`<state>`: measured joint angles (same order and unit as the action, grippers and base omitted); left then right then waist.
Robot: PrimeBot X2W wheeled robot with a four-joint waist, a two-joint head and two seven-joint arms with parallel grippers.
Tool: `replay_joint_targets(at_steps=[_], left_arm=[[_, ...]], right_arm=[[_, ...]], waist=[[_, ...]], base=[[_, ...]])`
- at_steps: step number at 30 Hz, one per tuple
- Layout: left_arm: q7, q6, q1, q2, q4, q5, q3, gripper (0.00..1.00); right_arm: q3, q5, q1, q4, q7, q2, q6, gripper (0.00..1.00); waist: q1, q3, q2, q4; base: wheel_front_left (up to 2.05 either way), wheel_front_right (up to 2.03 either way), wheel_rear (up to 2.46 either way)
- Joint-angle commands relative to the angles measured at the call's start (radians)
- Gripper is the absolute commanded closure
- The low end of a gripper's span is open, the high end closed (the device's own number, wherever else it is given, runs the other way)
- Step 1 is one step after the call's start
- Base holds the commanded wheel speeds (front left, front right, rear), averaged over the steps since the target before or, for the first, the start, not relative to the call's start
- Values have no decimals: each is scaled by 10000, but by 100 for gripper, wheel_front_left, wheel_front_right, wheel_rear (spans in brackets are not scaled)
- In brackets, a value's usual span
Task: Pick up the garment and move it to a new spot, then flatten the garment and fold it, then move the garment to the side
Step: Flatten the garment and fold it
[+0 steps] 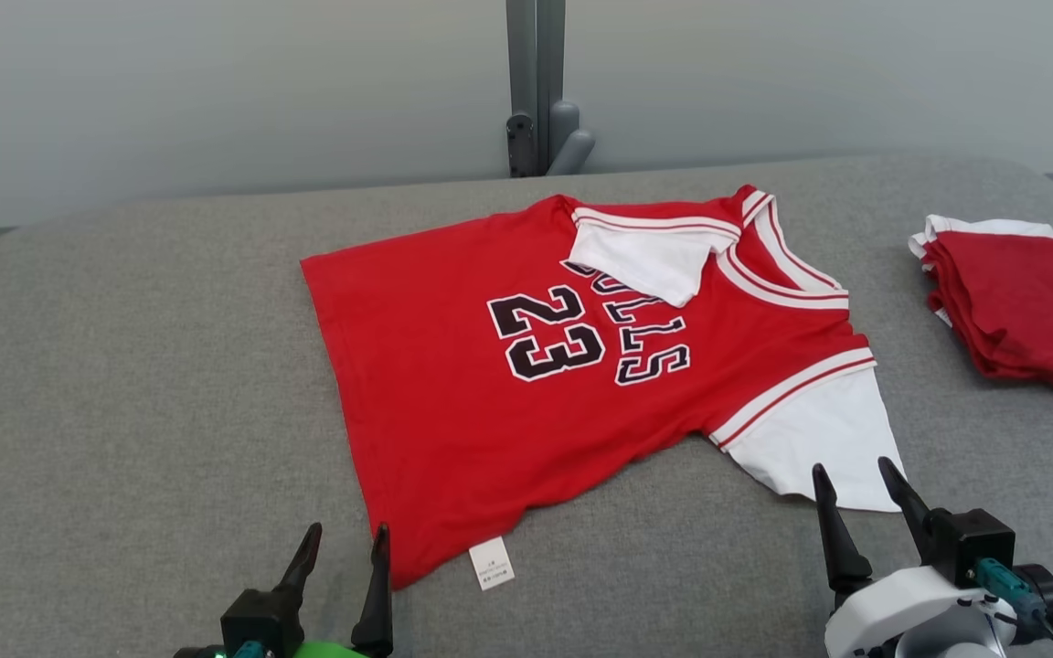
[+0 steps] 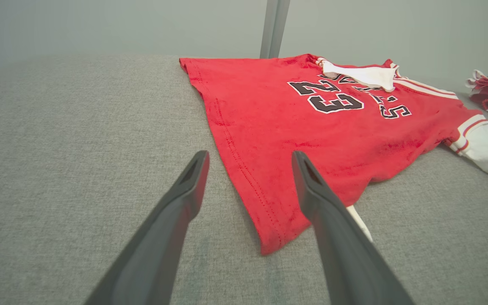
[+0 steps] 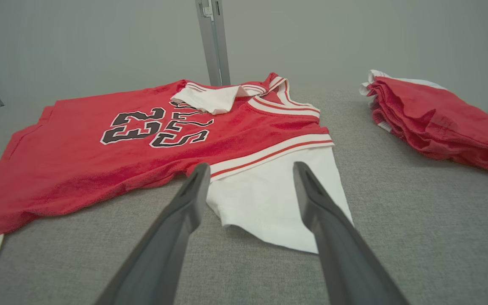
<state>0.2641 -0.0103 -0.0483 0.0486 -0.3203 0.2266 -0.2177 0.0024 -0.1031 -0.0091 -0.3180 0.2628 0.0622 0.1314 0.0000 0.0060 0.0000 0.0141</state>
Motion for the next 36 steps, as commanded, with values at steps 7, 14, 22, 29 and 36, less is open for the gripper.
replay_joint_targets(at_steps=[7,14,22,29,36], left_arm=[[-3,-366,770,39,-1106,742,-455,0],[-3,-595,1059,40,-2246,1122,-755,0],[-9,-871,1138,40,-2411,1267,-944,100],[-3,-806,932,43,-2190,1032,-554,100],[-3,-328,659,54,-1794,484,657,100]], right_arm=[[-167,-55,-509,-300,25,-37,-16,0],[-119,107,-683,-540,25,36,-16,0],[-315,138,-736,-628,25,32,-16,0],[-516,29,-575,-831,25,-1,-16,0],[-793,17,-597,-1249,25,-26,-16,0]], waist=[[0,1100,0,-160],[0,1243,0,-231],[0,1197,0,-221],[0,1073,0,-159],[0,1054,0,-36]], base=[[0,0,0],[0,0,0],[0,0,0],[0,0,0],[0,0,0]])
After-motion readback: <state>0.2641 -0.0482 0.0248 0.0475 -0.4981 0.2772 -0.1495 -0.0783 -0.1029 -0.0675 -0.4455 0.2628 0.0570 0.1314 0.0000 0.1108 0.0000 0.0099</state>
